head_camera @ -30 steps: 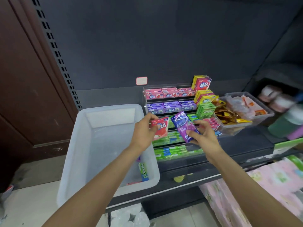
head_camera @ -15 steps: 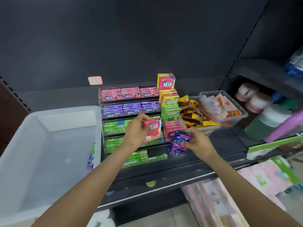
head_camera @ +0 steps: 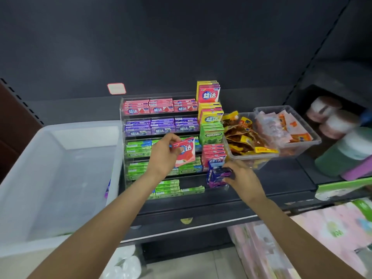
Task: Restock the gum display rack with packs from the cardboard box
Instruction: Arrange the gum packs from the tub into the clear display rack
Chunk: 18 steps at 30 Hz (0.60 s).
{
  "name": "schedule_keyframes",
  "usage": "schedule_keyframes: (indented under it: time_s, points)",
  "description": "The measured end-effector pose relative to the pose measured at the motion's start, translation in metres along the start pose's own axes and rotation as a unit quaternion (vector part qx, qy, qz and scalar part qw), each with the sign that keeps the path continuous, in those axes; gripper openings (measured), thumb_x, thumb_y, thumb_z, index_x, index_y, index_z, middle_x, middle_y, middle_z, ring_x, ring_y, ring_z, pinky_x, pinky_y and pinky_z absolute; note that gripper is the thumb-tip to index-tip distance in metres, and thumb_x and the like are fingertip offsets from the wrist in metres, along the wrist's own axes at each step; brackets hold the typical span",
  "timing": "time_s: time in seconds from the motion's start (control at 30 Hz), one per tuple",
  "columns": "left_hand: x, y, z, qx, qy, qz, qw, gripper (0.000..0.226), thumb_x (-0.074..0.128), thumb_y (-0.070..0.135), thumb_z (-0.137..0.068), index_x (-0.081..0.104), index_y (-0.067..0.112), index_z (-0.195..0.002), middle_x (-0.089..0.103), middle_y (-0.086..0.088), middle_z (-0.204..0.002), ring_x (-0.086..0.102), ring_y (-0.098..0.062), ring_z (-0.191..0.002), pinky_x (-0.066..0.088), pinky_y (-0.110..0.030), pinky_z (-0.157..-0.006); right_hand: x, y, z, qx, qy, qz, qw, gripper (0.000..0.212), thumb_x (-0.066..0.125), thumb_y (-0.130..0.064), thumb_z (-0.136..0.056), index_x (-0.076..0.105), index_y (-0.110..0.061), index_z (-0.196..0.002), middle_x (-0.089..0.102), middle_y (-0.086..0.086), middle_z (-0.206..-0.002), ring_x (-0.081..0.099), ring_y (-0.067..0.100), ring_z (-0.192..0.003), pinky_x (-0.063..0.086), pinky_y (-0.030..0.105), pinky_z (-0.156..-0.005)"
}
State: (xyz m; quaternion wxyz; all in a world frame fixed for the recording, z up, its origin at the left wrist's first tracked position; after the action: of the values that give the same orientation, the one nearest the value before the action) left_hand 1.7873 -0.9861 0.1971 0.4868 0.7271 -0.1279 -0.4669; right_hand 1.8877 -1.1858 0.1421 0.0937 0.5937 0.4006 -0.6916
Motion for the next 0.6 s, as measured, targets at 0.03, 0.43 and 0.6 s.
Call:
schedule_keyframes:
  time_s: [0.03, 0.43, 0.6]
  points:
    - [0.0, 0.001, 0.0, 0.0, -0.001, 0.0, 1.0, 0.016, 0.059, 0.008, -0.091, 0.055, 0.008, -0.107, 0.054, 0.0, -0.1, 0.06, -0.02, -0.088, 0.054, -0.034, -0.065, 0.002, 0.001, 0.0, 0.002, -0.002, 0.01, 1.0, 0.039, 0.07, -0.014, -0.082, 0.058, -0.017, -0.118, 0.056, 0.002, -0.125, 0.057, 0.021, -0.108, 0.049, 0.032, -0.083]
    - [0.015, 0.011, 0.004, 0.021, -0.022, 0.018, 0.999, 0.015, 0.06, 0.006, -0.089, 0.056, 0.006, -0.104, 0.054, 0.001, -0.098, 0.056, -0.013, -0.08, 0.049, -0.015, -0.058, 0.01, -0.003, 0.001, 0.021, 0.001, 0.032, 0.999, 0.046, 0.064, -0.017, -0.087, 0.046, -0.021, -0.13, 0.045, 0.0, -0.138, 0.057, 0.021, -0.113, 0.051, 0.033, -0.09]
    - [0.017, 0.012, 0.008, 0.023, -0.026, 0.029, 0.999, 0.014, 0.06, 0.006, -0.089, 0.056, 0.006, -0.103, 0.056, -0.001, -0.101, 0.058, -0.015, -0.084, 0.052, -0.024, -0.063, 0.015, -0.002, 0.003, 0.032, 0.015, 0.028, 0.999, 0.043, 0.062, -0.015, -0.088, 0.046, -0.019, -0.127, 0.045, 0.003, -0.136, 0.06, 0.022, -0.107, 0.053, 0.034, -0.088]
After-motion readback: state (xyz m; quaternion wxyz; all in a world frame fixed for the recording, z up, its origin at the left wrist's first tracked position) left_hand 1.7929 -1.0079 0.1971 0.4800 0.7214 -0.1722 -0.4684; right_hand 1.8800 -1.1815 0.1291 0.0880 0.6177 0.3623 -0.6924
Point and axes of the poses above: each hand's wrist, its own z-axis away from the middle knuckle, its own x-axis out of the palm, y = z × x, the point moved 7 cm from there along -z, towards the middle knuckle
